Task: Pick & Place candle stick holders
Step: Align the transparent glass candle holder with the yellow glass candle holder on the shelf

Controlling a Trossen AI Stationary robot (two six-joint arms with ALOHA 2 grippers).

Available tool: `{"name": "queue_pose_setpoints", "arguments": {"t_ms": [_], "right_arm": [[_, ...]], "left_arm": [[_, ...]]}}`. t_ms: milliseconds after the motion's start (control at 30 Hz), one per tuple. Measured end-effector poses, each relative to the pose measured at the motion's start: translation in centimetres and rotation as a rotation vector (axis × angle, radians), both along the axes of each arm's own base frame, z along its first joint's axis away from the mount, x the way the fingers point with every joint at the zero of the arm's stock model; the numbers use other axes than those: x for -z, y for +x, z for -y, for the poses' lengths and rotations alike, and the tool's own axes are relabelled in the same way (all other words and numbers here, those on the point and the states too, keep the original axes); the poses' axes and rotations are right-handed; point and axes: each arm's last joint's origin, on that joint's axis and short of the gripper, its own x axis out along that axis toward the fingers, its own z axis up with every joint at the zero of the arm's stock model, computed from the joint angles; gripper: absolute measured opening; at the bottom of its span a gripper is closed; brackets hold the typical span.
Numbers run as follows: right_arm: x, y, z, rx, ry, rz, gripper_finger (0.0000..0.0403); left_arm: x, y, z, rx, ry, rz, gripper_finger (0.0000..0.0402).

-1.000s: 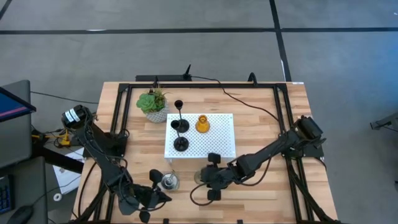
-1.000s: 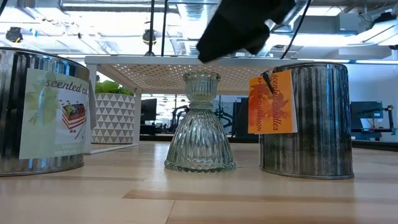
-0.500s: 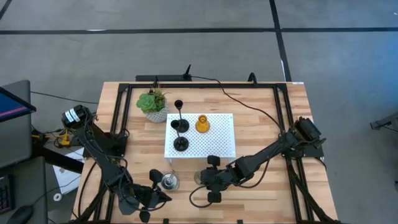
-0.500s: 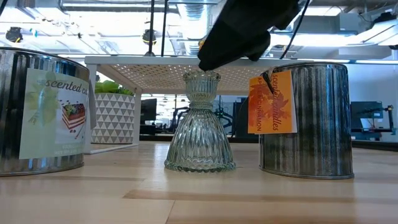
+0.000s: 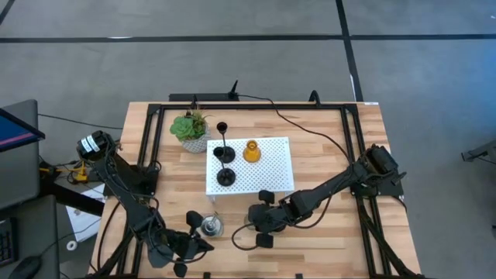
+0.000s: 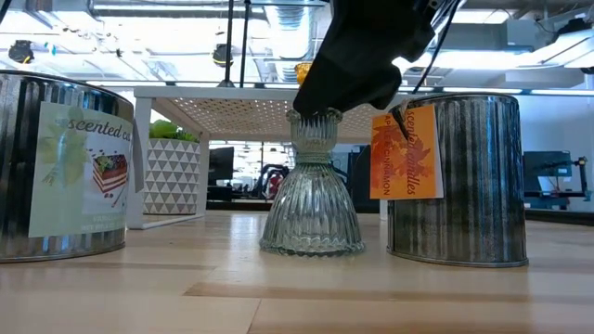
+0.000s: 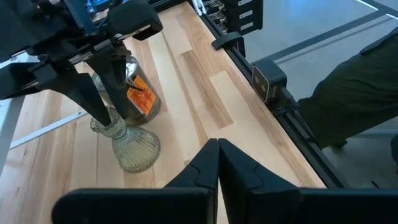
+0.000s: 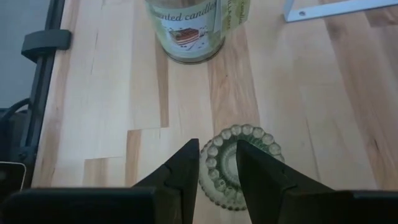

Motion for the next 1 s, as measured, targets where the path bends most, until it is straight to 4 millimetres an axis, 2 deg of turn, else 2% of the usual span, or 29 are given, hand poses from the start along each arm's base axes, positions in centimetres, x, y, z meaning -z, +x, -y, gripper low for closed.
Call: {"name": "queue_pose_setpoints", "arguments": {"t_ms": [333,467,700,1000], "right_arm": [[0.0,-0.3,-0.6,-0.011,0.020,-0.014,0.0096],[0.0,-0.4,-0.5,-0.003,0.021,-0.026,0.0075],[-0.1,-0.6,-0.8,-0.006,0.020,-0.025,0.0012],[-0.1,-1.0,-1.7,-0.007,0.018,-0.015,0.0002]], "left_arm": [[0.0,0.0,0.0,0.000,0.000,0.000,0.0008],[0.0,0.0,0.0,0.000,0.000,0.000,0.0008],[0.0,0.0,0.0,0.000,0.000,0.000,0.0008],[0.0,0.0,0.0,0.000,0.000,0.000,0.0008]]}}
